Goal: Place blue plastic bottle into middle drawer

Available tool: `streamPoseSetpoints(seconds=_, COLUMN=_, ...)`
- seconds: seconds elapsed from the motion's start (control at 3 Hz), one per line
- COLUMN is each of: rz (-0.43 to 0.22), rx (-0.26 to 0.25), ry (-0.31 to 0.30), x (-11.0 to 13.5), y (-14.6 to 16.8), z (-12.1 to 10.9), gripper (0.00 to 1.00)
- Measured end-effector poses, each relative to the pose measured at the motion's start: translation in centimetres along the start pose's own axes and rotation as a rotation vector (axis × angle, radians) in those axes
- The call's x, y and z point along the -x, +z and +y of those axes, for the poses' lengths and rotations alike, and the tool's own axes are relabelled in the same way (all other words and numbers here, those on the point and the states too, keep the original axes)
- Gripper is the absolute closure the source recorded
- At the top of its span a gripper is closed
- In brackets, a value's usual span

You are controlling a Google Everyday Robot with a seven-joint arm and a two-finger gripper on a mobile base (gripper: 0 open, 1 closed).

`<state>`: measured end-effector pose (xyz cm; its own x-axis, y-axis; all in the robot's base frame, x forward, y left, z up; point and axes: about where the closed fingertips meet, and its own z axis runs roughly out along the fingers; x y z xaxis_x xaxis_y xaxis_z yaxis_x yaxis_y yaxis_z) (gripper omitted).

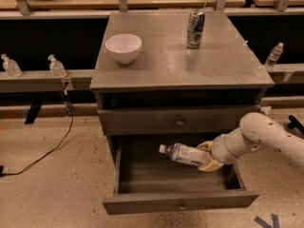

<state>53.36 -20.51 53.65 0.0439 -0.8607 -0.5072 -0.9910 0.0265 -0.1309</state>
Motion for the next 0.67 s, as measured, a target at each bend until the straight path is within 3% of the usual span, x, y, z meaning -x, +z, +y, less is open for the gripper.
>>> streamPoseSetpoints(seconds=0.67, rz=0.029, rx=-0.028, ry=0.005, x=-1.4, y=1.2, z=-0.4, gripper=1.0)
